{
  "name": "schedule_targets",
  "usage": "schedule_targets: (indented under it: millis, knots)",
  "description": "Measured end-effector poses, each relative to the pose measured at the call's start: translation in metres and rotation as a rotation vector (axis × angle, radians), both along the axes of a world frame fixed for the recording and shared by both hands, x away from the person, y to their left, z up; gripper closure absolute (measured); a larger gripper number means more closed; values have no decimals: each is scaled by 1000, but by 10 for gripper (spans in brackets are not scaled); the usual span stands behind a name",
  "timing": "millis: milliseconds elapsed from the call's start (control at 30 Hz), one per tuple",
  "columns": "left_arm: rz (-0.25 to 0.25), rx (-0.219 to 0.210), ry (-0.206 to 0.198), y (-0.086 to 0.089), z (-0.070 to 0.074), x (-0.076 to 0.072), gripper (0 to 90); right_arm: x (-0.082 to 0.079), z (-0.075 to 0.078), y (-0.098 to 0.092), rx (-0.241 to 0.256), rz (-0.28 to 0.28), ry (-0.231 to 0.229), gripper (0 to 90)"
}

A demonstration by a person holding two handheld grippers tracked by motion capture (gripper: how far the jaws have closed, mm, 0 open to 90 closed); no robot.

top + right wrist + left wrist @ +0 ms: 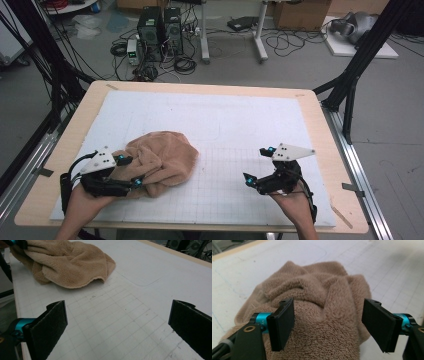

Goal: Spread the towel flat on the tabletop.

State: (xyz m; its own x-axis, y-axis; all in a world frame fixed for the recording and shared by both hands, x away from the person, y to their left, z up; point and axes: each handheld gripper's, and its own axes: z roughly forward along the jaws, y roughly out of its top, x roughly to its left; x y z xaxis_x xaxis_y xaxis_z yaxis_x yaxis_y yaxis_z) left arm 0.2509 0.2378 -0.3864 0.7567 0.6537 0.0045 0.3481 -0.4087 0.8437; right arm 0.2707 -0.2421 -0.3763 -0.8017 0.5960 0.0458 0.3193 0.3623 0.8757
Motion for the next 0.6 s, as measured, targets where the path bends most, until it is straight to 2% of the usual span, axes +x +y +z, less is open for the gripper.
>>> schedule_targets:
  millis: [133, 233, 333, 433, 533, 600]
  knots:
    - [-1, 2, 17, 3, -8, 4, 383, 0, -2, -2, -1, -2, 4, 13]
    - [-4, 18, 21, 2, -10, 4, 477, 1, -3, -3, 4, -8, 7, 13]
    - [2, 13, 28, 1, -13, 4, 581, 1, -3, -3, 7, -9, 12, 13]
    - [8, 11, 20, -1, -13, 3, 681, 2, -3, -4, 6, -10, 5, 13]
    - [4, 6, 22, -3, -10, 4, 719, 2, -3, -6, 9, -16, 12, 13]
    - [-9, -7, 34, -11, -4, 6, 729, 2, -1, -8, 8, -22, 4, 13]
